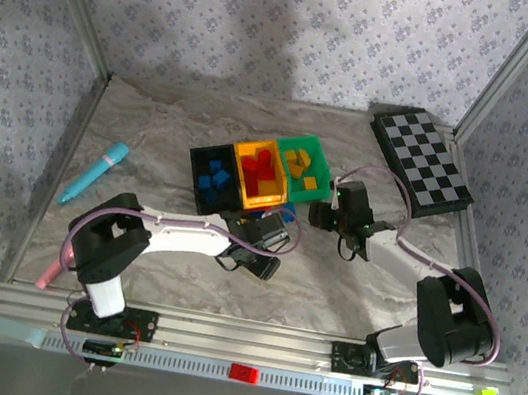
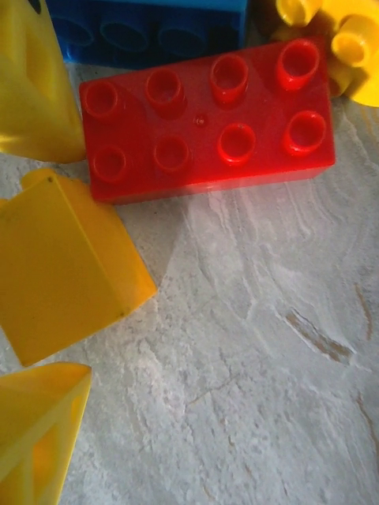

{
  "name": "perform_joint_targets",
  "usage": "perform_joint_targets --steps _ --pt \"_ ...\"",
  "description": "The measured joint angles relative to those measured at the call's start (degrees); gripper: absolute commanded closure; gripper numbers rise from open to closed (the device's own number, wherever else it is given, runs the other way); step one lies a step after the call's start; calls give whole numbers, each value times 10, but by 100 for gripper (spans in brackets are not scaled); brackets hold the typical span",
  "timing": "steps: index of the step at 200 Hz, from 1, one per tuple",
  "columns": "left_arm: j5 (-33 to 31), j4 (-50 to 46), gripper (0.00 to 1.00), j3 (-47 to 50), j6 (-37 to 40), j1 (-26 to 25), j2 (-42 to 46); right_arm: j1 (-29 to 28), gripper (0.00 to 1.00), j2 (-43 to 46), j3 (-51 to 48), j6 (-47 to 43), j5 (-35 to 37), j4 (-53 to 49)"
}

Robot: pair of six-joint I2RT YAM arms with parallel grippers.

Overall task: Sort the legos into containers by color
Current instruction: Pick up the lego from the middle-left of the table, then place the lego in the container.

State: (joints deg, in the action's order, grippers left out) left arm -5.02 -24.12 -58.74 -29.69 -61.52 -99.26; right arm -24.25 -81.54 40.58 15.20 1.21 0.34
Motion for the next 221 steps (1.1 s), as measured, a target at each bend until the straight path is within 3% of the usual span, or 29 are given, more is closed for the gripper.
perform_joint_targets --steps 24,99,153,221 --pt "-2 -2 44 0 -3 0 -7 3 39 0 -1 0 -2 1" --pt "-6 -1 45 -1 -4 0 -1 7 39 0 -4 4 -7 5" --pt "-19 12 46 2 -4 2 50 9 39 0 -12 5 -6 8" --pt "-36 27 46 -60 9 71 58 9 39 0 -14 9 -6 11"
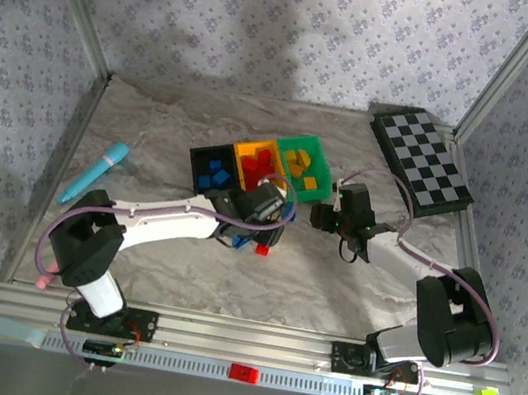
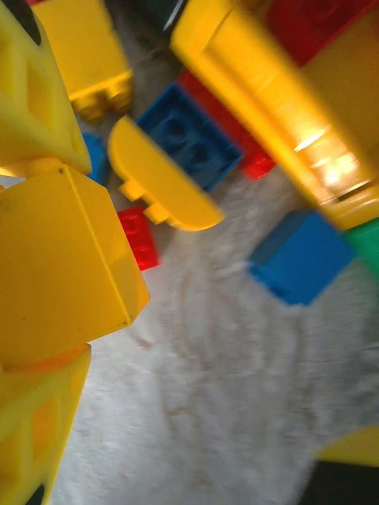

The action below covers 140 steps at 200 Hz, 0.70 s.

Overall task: Sort the legos into containers by color
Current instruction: Place the lego in the container.

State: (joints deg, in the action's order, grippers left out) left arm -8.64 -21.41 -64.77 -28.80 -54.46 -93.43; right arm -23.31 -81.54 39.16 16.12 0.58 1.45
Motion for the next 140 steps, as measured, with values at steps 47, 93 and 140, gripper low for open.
perform_joint_targets --steps 47,93,140 --pt "7 -10 46 -159 24 61 -74 0 39 0 0 4 0 3" --pt "33 -43 46 -310 52 96 -184 0 39 2 -1 6 0 5" --pt "59 -80 45 -462 74 115 -308 0 39 6 -7 6 0 5"
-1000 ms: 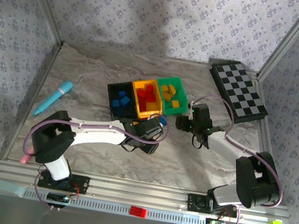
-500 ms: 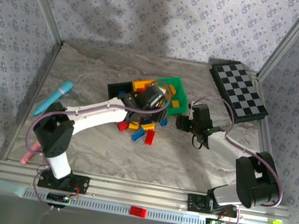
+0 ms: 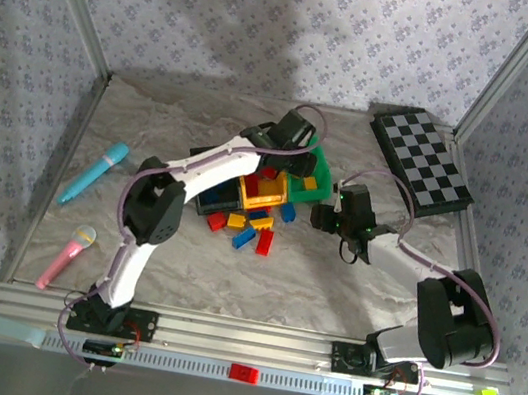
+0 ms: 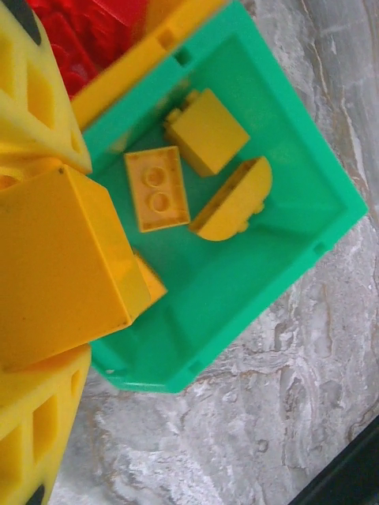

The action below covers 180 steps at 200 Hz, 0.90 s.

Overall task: Sort the legos into containers by color
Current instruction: Place the lego in the container.

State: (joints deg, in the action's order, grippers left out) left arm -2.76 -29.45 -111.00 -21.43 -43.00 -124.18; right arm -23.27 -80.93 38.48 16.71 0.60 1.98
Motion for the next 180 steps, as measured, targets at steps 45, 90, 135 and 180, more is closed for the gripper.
perform_joint_targets --steps 45,90,135,180 --pt "0 -47 20 -111 18 0 -66 0 39 0 0 0 0 0" --pt "-3 -36 13 -22 19 -1 -23 -5 39 -11 0 1 -11 5" --pt "-14 33 17 188 19 -3 122 -39 39 -45 11 2 -36 16" --pt "-39 119 25 362 10 -16 250 -74 38 -85 42 2 -65 22"
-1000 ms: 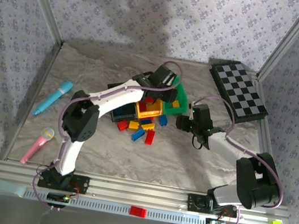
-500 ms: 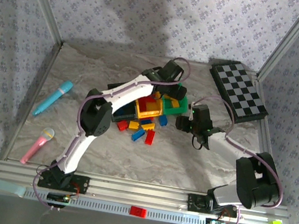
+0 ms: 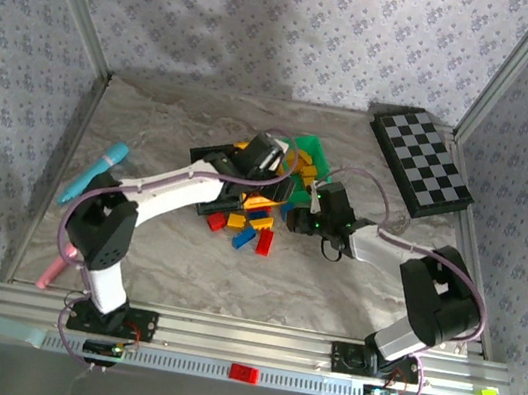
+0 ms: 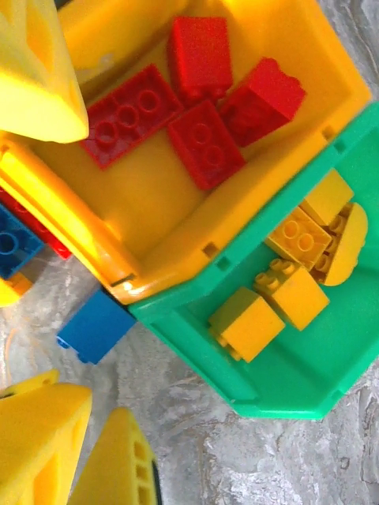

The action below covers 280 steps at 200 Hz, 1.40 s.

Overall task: Sort the legos into containers by color
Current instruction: Place the lego in the container, then pick up the lego from the center of the table.

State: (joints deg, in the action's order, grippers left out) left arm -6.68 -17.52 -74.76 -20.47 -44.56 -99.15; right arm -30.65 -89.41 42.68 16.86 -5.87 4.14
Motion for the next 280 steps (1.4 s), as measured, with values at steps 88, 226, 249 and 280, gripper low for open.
perform_joint_targets --steps 88,226,249,280 --pt "-33 36 29 176 -47 -37 105 -27 38 -34 28 -12 -17 0" --pt "-42 -23 41 258 -76 -88 139 -27 38 -40 37 -14 1 -7" --pt "-46 -25 41 257 -75 -88 108 -25 38 -40 37 -13 1 -7" --pt "-54 -42 49 235 -73 -88 69 -25 38 -39 37 -13 1 -8"
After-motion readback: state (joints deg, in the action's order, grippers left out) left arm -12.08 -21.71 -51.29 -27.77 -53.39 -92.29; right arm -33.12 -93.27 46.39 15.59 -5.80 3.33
